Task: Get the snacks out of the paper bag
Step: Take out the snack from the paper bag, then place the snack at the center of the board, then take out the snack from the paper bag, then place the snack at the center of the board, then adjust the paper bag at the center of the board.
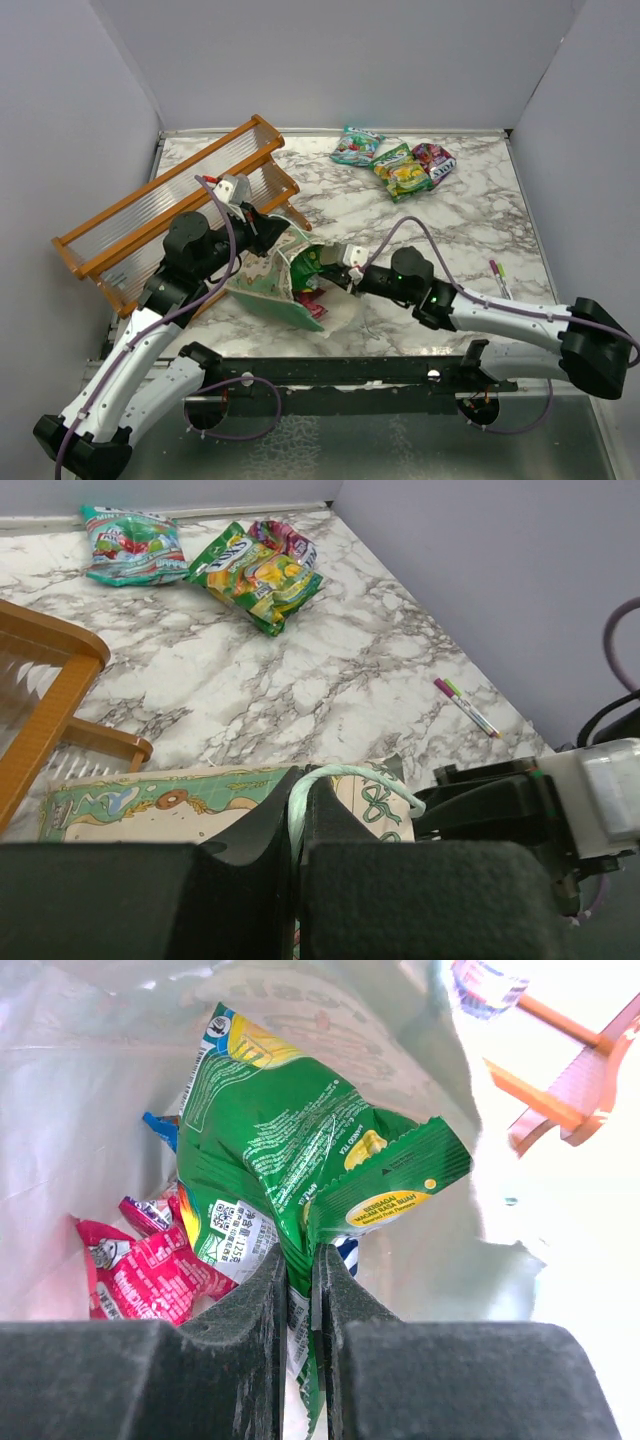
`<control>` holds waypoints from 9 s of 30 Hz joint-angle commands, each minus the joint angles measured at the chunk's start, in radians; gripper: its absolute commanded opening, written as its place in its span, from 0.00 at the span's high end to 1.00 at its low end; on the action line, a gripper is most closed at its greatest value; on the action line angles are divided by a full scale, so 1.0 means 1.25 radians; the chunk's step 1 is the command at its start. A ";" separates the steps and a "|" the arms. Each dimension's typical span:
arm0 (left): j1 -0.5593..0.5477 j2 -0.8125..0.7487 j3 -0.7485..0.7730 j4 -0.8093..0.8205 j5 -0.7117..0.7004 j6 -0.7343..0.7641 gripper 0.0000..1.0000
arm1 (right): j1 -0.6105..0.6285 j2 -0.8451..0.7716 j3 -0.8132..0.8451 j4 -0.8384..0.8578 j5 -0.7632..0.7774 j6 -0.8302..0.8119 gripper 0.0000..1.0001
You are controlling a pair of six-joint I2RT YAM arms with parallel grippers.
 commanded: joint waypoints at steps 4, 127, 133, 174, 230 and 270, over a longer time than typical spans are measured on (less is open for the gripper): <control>-0.001 -0.017 -0.004 -0.009 -0.043 0.024 1.00 | 0.002 -0.224 -0.020 -0.137 0.026 -0.080 0.99; -0.001 -0.210 -0.160 -0.015 0.320 0.134 1.00 | 0.404 0.330 -0.037 0.247 0.273 -0.521 0.61; -0.001 -0.210 -0.160 -0.018 0.318 0.136 1.00 | 0.404 0.311 -0.041 0.255 0.301 -0.528 0.93; 0.001 -0.224 -0.157 -0.049 0.131 0.150 1.00 | 0.172 -0.305 -0.072 0.182 0.500 -0.391 0.99; 0.001 -0.231 -0.160 -0.044 0.148 0.151 1.00 | -0.553 -0.394 -0.254 0.246 -0.297 0.257 0.40; 0.000 -0.118 -0.119 0.156 0.209 0.092 1.00 | 0.218 -0.253 -0.009 -0.143 -0.274 -0.270 0.47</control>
